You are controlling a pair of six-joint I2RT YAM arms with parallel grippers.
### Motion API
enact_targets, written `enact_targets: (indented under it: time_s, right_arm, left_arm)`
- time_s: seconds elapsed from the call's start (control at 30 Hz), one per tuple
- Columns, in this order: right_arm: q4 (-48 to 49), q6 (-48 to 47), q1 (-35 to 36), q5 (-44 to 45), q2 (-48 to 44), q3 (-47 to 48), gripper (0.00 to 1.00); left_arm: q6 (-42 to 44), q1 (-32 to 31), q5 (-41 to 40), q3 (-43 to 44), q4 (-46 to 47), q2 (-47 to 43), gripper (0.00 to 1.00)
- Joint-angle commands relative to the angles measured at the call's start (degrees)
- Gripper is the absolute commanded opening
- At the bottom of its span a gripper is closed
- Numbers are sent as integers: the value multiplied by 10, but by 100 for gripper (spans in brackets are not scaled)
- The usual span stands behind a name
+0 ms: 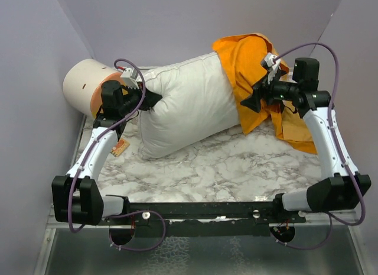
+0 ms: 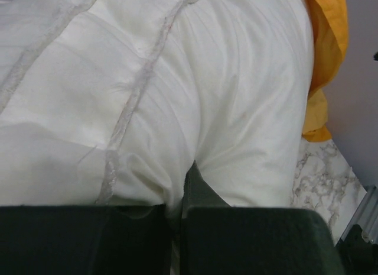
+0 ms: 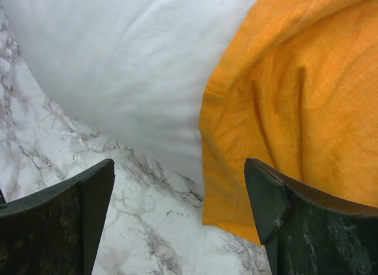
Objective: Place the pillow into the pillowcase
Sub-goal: Stuff the pillow into the pillowcase.
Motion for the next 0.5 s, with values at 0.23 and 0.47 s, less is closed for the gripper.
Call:
enact_targets:
  time_s: [0.23,0.47]
  right_arm:
    - [205,-30,-31,168,-39,-286,91]
    - [357,-13,6,220,5,-351,91]
  left_arm:
    - [30,-6,-51,-1,-54,46,1]
    - [29,-6,-44,-6,-50,56,0]
